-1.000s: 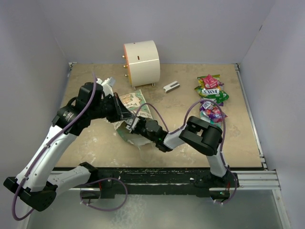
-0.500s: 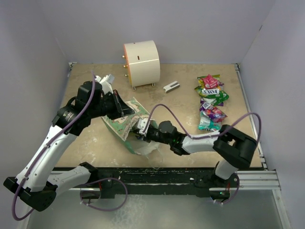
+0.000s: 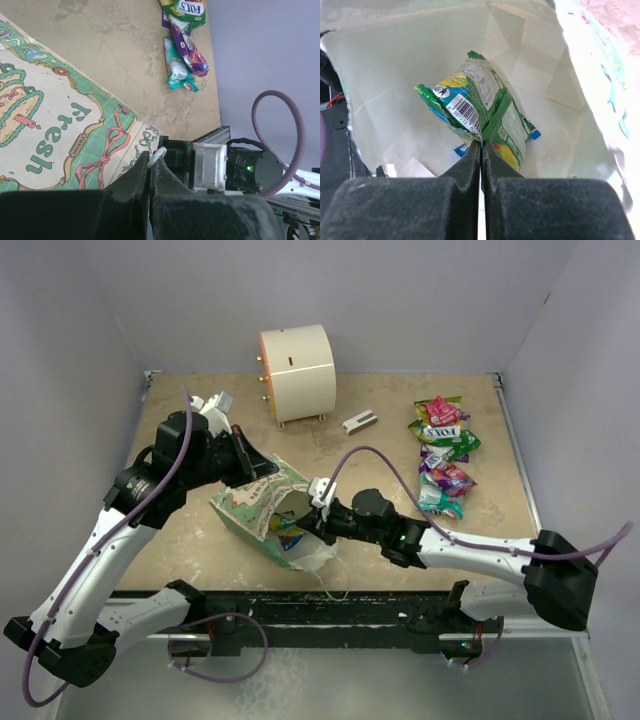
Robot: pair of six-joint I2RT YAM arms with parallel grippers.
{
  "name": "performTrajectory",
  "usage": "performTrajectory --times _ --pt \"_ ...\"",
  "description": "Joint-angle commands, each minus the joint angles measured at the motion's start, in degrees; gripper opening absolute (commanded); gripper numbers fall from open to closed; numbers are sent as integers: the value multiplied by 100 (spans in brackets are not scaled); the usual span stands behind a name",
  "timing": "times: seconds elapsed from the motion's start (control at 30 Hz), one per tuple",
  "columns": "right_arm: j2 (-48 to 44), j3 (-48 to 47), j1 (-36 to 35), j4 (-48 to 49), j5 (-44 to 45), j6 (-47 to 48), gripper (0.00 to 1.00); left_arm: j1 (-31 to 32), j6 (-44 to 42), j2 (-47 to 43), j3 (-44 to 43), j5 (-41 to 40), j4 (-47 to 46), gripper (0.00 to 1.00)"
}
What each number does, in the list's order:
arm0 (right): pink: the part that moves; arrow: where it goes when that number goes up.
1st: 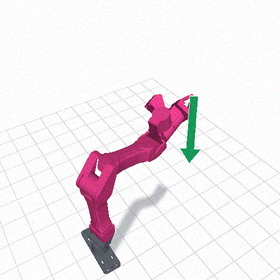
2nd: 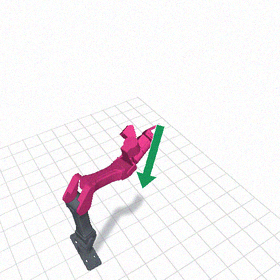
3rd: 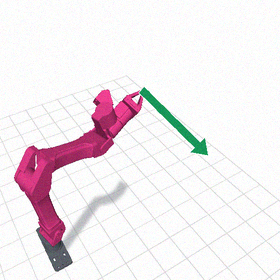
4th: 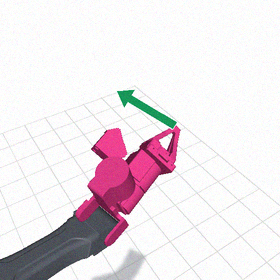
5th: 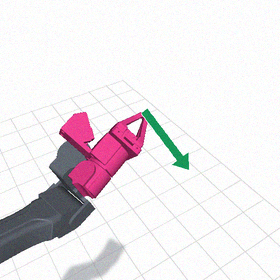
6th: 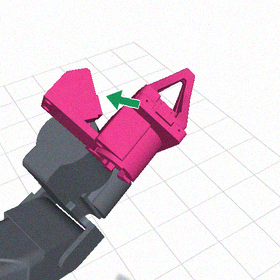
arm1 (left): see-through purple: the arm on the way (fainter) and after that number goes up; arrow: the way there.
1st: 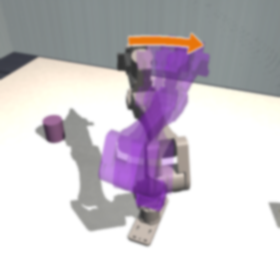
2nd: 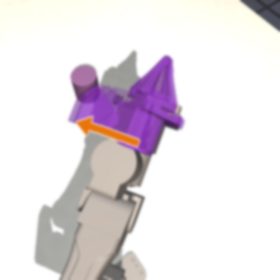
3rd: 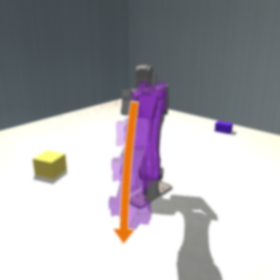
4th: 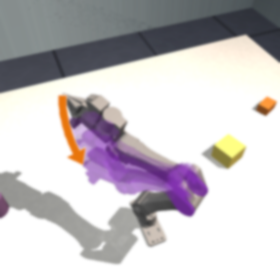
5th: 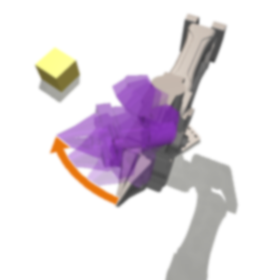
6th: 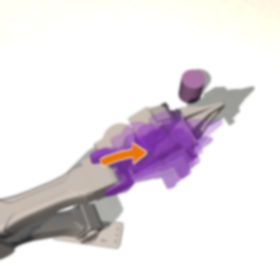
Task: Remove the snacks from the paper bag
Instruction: Take out the snack from the paper bag.
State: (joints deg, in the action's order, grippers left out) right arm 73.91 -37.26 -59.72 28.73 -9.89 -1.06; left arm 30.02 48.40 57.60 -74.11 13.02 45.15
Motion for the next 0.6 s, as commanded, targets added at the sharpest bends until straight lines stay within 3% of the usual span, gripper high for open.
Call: performTrajectory --times 0.0,0.37,0.57 --pt "-597 15 -19 -190 467 -505 0 -6 -144 -96 -167 -178 -330 0" --pt "-410 -213 -22 -61 629 -687 0 -9 -106 -162 -93 -146 -291 0" --pt "-944 -485 -17 -748 602 -858 0 -14 -69 -111 -147 -245 -212 0"
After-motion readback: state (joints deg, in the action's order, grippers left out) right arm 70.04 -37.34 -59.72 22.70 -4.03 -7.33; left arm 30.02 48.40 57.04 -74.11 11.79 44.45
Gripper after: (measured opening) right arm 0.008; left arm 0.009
